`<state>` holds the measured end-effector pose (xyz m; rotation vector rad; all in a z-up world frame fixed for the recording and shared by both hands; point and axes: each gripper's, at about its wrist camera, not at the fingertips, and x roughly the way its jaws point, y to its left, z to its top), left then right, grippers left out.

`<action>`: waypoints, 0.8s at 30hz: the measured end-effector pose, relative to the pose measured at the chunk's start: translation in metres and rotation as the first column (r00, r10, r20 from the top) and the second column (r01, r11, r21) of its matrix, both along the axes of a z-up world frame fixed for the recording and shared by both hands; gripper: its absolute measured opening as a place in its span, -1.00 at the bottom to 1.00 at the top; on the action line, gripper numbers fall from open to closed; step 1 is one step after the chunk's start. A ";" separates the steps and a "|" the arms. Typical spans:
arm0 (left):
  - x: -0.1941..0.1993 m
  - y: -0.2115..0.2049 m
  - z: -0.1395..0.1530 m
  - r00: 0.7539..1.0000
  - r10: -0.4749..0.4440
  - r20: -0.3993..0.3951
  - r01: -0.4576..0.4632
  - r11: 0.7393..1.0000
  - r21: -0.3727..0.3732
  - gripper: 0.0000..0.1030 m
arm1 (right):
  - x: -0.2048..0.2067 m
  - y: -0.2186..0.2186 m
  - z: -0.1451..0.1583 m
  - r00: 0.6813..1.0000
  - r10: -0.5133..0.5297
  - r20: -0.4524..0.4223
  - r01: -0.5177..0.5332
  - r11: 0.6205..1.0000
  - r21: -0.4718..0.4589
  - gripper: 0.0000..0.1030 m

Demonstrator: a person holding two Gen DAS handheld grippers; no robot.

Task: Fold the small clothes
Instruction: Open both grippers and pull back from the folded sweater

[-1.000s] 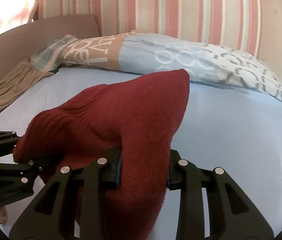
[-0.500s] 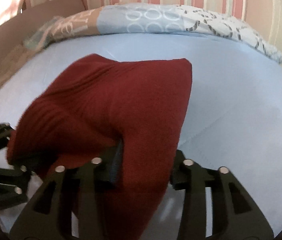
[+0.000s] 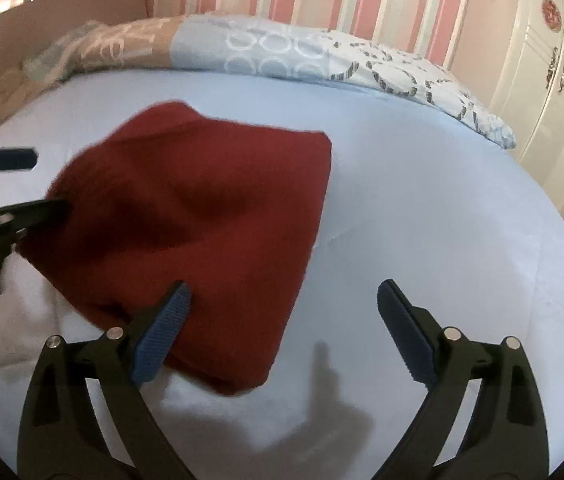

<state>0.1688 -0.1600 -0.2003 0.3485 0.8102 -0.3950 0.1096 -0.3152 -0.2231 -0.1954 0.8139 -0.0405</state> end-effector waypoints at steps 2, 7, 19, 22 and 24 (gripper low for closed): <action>0.014 0.011 -0.016 0.998 0.029 -0.056 -0.029 1.000 0.000 0.62 | -0.003 0.000 -0.006 1.000 0.006 -0.024 -0.007 1.000 -0.027 0.82; 0.021 0.045 -0.034 0.992 0.053 -0.114 -0.060 0.997 -0.054 0.71 | -0.007 -0.011 -0.023 0.998 -0.003 -0.059 0.003 1.000 0.004 0.82; -0.002 0.048 -0.016 0.999 0.031 -0.030 -0.034 0.993 -0.111 0.76 | -0.024 -0.002 0.009 0.998 -0.012 0.061 0.006 0.996 0.089 0.79; -0.013 0.054 -0.007 0.998 0.049 -0.024 -0.052 0.989 -0.139 0.84 | -0.032 0.007 0.022 0.995 -0.013 0.094 0.001 0.993 0.122 0.92; -0.022 0.064 0.000 0.997 0.072 -0.025 -0.075 0.983 -0.167 0.85 | -0.042 0.013 0.031 0.992 -0.026 0.120 0.006 0.987 0.161 0.94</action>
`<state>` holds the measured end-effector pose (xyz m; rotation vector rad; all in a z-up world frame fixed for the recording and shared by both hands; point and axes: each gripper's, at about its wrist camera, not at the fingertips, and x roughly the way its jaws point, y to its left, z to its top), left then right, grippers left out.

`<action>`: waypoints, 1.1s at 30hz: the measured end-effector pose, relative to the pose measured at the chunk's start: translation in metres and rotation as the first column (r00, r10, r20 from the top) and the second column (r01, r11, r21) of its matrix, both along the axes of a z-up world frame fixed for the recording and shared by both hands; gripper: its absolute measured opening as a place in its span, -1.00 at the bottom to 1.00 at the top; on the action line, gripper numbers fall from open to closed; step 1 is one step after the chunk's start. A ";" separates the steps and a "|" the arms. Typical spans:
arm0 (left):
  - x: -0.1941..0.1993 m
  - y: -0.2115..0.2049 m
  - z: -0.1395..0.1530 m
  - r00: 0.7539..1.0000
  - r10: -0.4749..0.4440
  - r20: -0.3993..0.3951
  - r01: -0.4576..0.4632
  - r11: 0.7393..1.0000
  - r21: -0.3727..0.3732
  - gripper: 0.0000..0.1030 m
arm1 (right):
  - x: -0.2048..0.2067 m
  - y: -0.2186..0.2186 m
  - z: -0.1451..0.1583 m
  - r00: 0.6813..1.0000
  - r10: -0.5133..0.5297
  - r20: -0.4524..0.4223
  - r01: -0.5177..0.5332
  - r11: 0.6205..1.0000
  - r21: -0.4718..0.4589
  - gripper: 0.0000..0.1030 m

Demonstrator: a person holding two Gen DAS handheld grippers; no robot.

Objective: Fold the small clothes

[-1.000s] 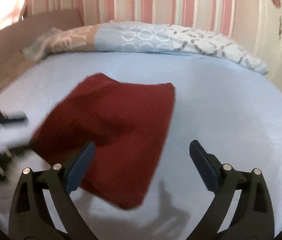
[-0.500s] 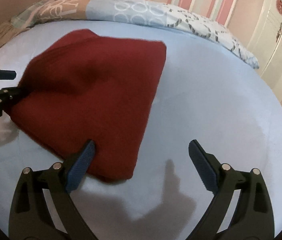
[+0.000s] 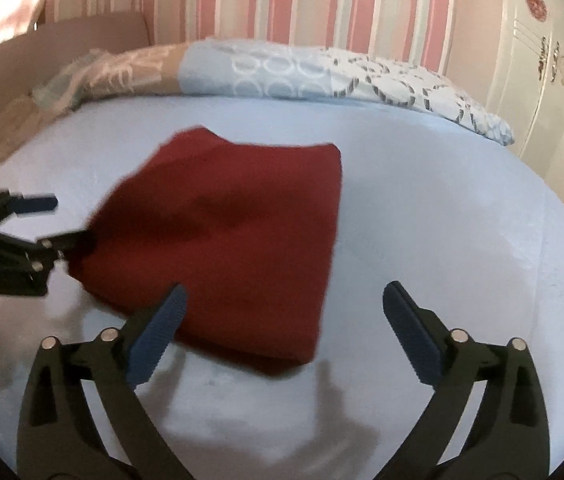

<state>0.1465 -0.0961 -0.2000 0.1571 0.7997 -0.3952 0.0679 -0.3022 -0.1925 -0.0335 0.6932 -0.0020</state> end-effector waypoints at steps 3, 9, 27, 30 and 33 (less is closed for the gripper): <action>-0.021 0.017 0.015 0.998 0.053 0.030 -0.053 0.999 -0.004 0.86 | -0.012 0.008 0.010 1.000 -0.019 0.025 0.017 0.998 0.062 0.94; -0.075 0.057 0.045 0.979 0.177 0.100 -0.180 0.983 0.020 0.94 | -0.037 0.041 0.024 0.996 -0.080 0.032 0.077 0.992 0.096 0.94; -0.171 0.110 0.115 0.929 0.306 0.206 -0.310 0.951 -0.015 0.96 | -0.114 0.092 0.077 0.988 -0.129 0.087 0.121 0.989 0.088 0.94; -0.179 0.110 0.131 0.930 0.290 0.226 -0.295 0.955 -0.016 0.96 | -0.125 0.095 0.086 0.986 -0.134 0.096 0.127 0.989 0.075 0.94; -0.186 0.108 0.140 0.930 0.280 0.238 -0.288 0.958 -0.003 0.96 | -0.133 0.096 0.094 0.984 -0.141 0.106 0.134 0.989 0.070 0.94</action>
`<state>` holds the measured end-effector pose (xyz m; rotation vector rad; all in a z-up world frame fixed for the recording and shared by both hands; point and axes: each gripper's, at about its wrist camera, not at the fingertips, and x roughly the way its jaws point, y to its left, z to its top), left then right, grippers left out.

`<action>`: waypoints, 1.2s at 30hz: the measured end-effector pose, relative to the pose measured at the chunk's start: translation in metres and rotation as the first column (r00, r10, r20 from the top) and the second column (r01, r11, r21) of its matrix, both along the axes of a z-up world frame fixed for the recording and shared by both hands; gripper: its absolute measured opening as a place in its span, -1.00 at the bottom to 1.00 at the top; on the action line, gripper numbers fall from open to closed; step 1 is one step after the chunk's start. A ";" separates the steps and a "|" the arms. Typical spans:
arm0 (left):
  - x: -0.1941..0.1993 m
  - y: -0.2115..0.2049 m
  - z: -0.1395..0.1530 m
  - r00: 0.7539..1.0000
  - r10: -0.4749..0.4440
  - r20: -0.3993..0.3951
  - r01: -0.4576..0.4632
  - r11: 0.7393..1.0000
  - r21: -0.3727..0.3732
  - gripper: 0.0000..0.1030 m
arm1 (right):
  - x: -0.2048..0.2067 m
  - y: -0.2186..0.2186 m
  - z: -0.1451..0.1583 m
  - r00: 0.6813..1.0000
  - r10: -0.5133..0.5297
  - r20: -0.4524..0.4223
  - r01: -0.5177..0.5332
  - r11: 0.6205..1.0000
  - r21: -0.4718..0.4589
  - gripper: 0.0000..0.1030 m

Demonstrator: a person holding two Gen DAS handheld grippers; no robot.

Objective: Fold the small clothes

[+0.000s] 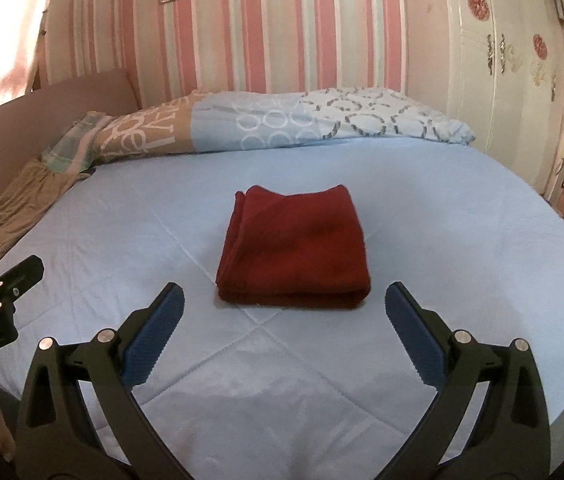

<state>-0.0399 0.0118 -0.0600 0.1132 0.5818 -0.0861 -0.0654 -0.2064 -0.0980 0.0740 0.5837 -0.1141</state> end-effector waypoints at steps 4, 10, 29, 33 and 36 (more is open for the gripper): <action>-0.007 -0.001 0.006 1.000 0.013 -0.002 -0.013 1.000 0.010 0.96 | -0.007 -0.002 0.009 1.000 -0.011 0.008 0.011 1.000 0.003 0.94; -0.008 0.001 0.012 1.000 0.009 -0.016 -0.009 1.000 -0.011 0.96 | -0.014 0.002 0.023 1.000 -0.017 0.024 0.018 0.999 -0.030 0.94; -0.017 0.001 0.026 0.999 0.037 -0.003 -0.037 0.999 -0.006 0.96 | -0.014 0.005 0.035 0.999 -0.030 0.035 0.032 0.998 -0.052 0.94; -0.017 0.002 0.026 0.999 0.045 -0.010 -0.045 0.999 -0.009 0.96 | -0.015 0.007 0.036 0.999 -0.031 0.039 0.033 0.998 -0.050 0.94; -0.017 0.001 0.027 0.999 0.044 -0.009 -0.044 0.999 -0.005 0.96 | -0.015 0.007 0.035 0.999 -0.031 0.040 0.033 0.998 -0.049 0.94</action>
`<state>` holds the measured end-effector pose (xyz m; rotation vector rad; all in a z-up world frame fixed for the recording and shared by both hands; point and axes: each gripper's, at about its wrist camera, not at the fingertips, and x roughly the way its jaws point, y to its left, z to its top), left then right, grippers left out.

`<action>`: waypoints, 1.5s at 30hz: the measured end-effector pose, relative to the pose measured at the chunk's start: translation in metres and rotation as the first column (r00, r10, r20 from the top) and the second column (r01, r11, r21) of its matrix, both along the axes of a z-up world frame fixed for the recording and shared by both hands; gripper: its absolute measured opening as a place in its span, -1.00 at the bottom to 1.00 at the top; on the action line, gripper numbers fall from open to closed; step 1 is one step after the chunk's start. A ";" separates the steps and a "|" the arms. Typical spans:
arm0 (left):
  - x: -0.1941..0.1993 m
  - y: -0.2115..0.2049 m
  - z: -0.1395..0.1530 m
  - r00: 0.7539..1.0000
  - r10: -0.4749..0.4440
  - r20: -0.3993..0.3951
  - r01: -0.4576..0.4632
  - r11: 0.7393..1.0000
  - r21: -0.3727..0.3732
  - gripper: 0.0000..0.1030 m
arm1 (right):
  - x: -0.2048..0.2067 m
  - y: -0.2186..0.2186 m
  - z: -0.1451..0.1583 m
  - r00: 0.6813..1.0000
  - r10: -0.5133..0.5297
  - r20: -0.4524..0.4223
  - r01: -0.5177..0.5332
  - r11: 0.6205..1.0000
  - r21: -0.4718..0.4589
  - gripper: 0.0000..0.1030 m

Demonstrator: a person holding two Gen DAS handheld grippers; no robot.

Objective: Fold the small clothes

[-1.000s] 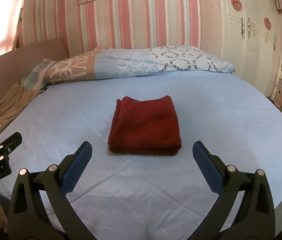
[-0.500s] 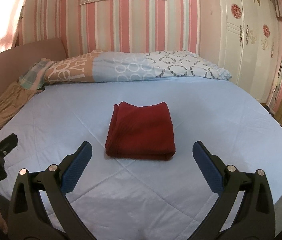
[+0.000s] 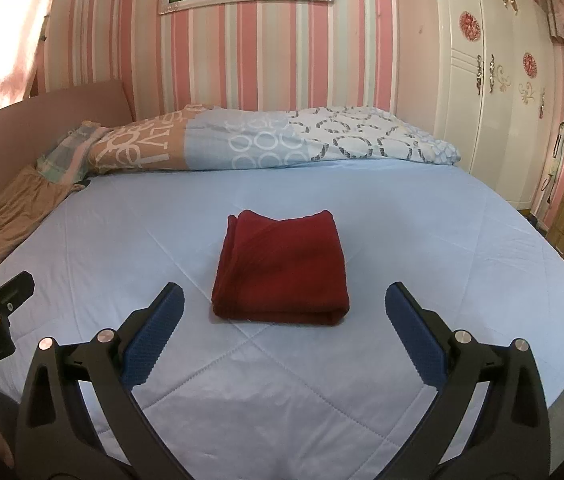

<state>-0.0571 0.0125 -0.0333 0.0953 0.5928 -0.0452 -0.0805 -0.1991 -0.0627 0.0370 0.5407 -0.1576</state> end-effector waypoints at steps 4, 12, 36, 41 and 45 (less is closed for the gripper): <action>0.000 0.001 0.000 1.000 0.001 0.008 -0.002 1.000 0.012 0.96 | 0.000 0.000 0.000 1.000 -0.002 -0.001 0.002 1.000 -0.002 0.94; 0.000 0.004 -0.001 1.000 -0.004 0.007 0.004 1.000 0.008 0.96 | 0.002 -0.001 0.000 1.000 -0.001 0.001 0.001 1.000 -0.003 0.94; -0.001 0.004 -0.005 1.000 0.005 0.013 -0.005 1.000 0.002 0.96 | 0.004 -0.001 -0.002 1.000 0.001 -0.004 -0.001 1.000 -0.005 0.94; -0.001 0.003 -0.006 1.000 -0.012 0.007 0.012 1.000 0.000 0.96 | 0.004 -0.002 -0.003 1.000 0.003 -0.005 -0.003 1.000 -0.006 0.94; -0.002 0.002 -0.005 1.000 -0.027 0.007 0.027 1.000 0.001 0.96 | 0.005 -0.003 -0.003 1.000 0.002 -0.005 -0.003 1.000 -0.008 0.94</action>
